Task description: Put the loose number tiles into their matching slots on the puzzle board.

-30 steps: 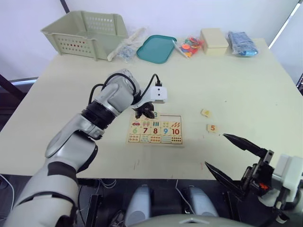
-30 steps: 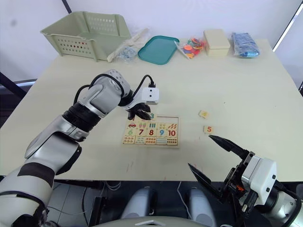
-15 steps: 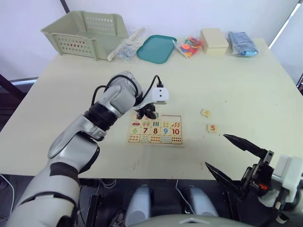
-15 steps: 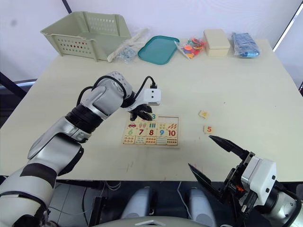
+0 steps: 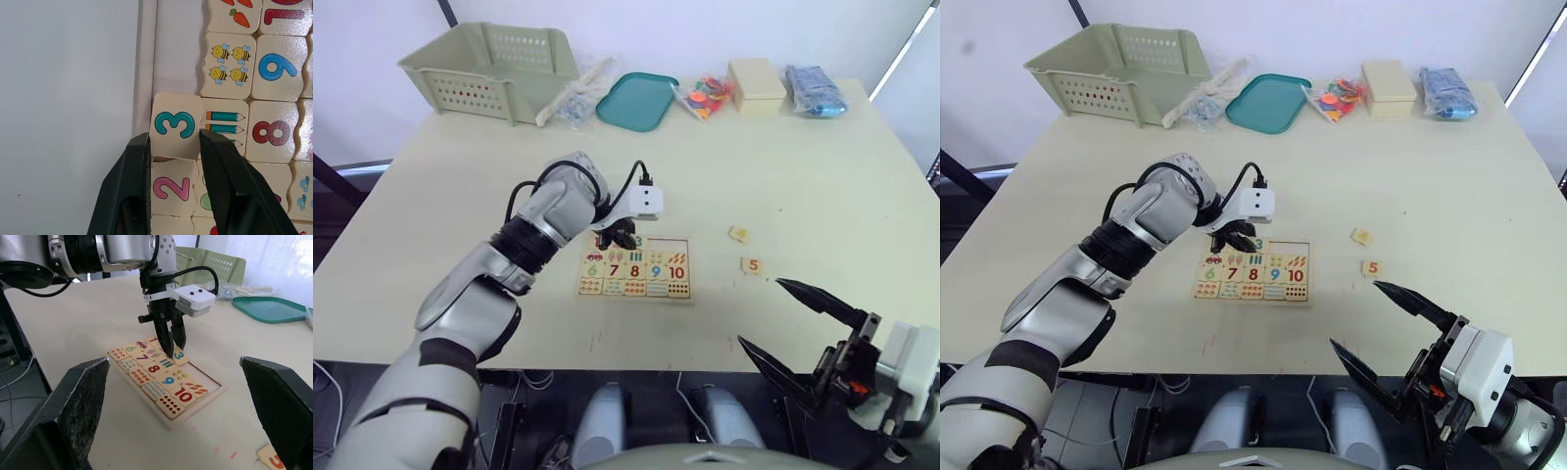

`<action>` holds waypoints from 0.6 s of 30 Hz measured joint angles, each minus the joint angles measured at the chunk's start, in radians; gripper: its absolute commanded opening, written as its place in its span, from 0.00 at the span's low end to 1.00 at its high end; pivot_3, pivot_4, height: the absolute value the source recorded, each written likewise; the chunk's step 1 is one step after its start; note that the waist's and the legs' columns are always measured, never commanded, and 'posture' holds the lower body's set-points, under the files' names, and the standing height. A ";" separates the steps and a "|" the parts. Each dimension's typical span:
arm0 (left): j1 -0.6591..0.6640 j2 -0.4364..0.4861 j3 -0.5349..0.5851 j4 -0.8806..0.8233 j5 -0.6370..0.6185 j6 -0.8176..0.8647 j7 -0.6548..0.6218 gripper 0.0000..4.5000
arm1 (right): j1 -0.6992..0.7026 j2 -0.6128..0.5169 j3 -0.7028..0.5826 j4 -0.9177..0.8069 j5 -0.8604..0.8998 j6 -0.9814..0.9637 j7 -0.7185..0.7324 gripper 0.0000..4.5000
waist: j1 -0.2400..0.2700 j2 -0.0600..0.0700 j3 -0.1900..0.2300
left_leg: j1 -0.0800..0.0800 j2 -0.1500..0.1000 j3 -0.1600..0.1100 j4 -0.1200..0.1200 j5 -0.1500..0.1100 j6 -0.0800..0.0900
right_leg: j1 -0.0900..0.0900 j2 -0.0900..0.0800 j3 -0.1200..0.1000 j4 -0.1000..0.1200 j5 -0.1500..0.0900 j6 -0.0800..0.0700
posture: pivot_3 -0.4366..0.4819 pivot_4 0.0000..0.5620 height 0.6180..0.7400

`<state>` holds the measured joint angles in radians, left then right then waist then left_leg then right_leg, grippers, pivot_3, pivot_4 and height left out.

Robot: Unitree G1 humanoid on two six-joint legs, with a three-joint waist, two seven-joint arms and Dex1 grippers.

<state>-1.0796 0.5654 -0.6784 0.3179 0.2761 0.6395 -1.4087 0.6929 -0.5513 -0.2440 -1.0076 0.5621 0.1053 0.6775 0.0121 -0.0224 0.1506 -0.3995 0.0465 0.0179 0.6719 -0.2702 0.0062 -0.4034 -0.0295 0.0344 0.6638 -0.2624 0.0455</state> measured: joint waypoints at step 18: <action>0.003 0.001 0.000 0.002 0.017 -0.027 -0.004 0.22 | 0.011 -0.006 0.000 0.000 0.000 -0.008 -0.009 1.00 | 0.000 0.000 0.000 | 0.000 0.000 0.000 0.000 0.000 0.000 | 0.000 0.000 0.000 0.000 0.000 0.000 | 0.48 0.27 1.00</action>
<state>-1.0765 0.5660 -0.6784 0.3197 0.2934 0.6129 -1.4126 0.7038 -0.5573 -0.2444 -1.0076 0.5621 0.0973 0.6685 0.0123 -0.0224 0.1506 -0.3995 0.0465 0.0180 0.6719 -0.2702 0.0062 -0.4035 -0.0295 0.0344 0.6638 -0.2623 0.0455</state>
